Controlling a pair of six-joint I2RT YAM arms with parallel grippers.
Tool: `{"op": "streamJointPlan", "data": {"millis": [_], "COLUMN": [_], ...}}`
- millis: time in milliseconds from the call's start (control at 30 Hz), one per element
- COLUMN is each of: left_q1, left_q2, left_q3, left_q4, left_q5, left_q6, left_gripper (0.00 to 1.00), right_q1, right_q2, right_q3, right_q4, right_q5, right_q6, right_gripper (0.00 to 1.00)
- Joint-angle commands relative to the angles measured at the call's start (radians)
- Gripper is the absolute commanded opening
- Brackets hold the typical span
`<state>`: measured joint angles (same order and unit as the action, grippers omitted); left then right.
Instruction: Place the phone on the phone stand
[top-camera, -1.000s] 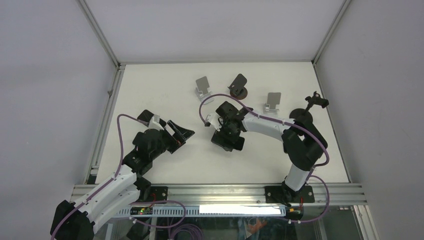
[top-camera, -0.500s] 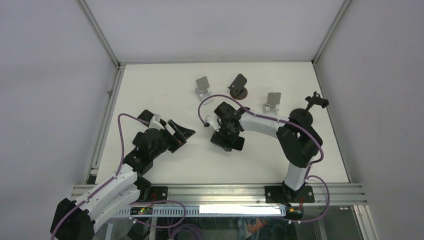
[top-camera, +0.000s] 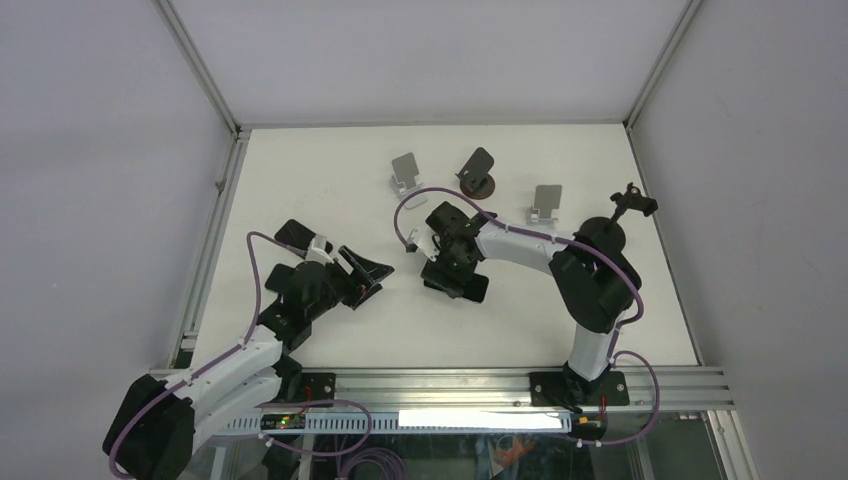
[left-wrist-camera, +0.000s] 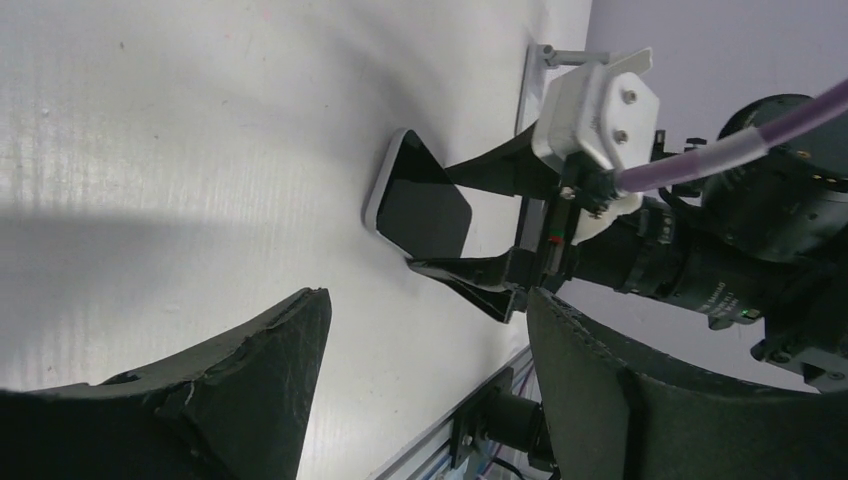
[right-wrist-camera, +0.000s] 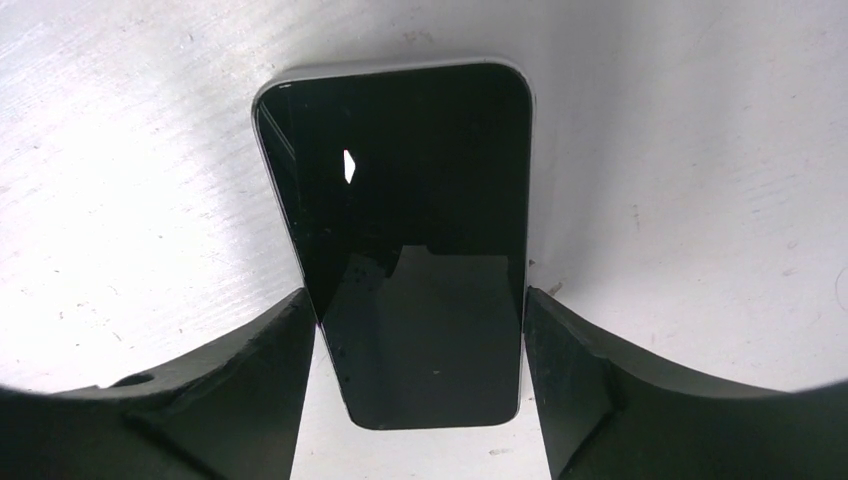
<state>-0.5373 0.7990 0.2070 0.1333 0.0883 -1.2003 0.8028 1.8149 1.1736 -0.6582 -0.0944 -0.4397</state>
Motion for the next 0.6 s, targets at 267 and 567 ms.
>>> {"op": "streamJointPlan", "data": {"millis": [267,567], "left_q1": [-0.100,-0.127], "left_q2": [0.434,0.834], "left_q3": [0.006,0.068], "left_q4": [0.495,0.882], "left_q5": [0.021,0.042], "left_q6": [-0.086,-0.169], "left_gripper": [0.72,0.73], "right_q1": [-0.097,-0.175], "right_q2": [-0.036,-0.057], "right_q3": [0.010,0.012], "right_q4": [-0.010,-0.015], "right_q5": [-0.173,-0.363], "right_q6": [0.061,0.113], "right_gripper": [0.43,0.37]}}
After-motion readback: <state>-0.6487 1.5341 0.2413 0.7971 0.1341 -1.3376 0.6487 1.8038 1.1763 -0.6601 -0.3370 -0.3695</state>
